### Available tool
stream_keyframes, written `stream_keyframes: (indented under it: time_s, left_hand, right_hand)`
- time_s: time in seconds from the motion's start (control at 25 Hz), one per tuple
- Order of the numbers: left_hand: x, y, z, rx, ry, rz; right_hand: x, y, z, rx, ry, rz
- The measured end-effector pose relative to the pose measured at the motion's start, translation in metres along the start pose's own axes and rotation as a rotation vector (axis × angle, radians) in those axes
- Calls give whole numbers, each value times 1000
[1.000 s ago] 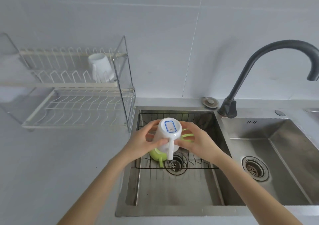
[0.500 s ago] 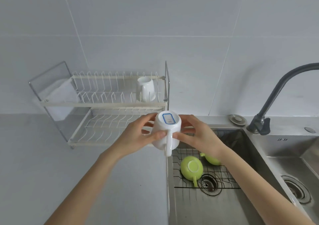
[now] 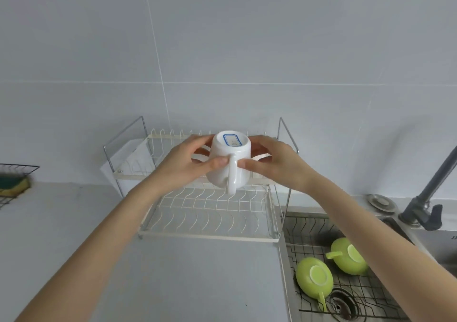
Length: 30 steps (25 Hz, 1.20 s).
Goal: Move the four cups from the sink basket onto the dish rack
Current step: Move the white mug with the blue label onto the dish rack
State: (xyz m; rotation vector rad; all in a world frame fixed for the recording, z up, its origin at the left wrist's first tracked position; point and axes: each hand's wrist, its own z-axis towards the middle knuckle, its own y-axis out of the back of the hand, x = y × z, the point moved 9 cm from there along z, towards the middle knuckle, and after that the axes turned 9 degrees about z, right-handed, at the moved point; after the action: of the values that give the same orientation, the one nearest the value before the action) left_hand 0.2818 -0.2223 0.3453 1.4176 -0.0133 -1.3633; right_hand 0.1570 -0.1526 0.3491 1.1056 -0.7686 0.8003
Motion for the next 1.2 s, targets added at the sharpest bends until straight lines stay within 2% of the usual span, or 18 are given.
stream_keyframes:
  time_s: [0.28, 0.6, 0.88, 1.2]
  left_hand:
    - [39, 51, 53, 14, 15, 0]
    - [113, 53, 98, 77, 106, -2]
    - [159, 37, 101, 114, 197, 17]
    - [175, 25, 100, 191, 236, 74]
  right_hand:
    - [14, -16, 80, -26, 11, -71]
    - [-31, -54, 153, 77, -100, -213]
    - [-72, -87, 173, 146, -205, -241]
    - [-89, -103, 174, 171, -257, -263]
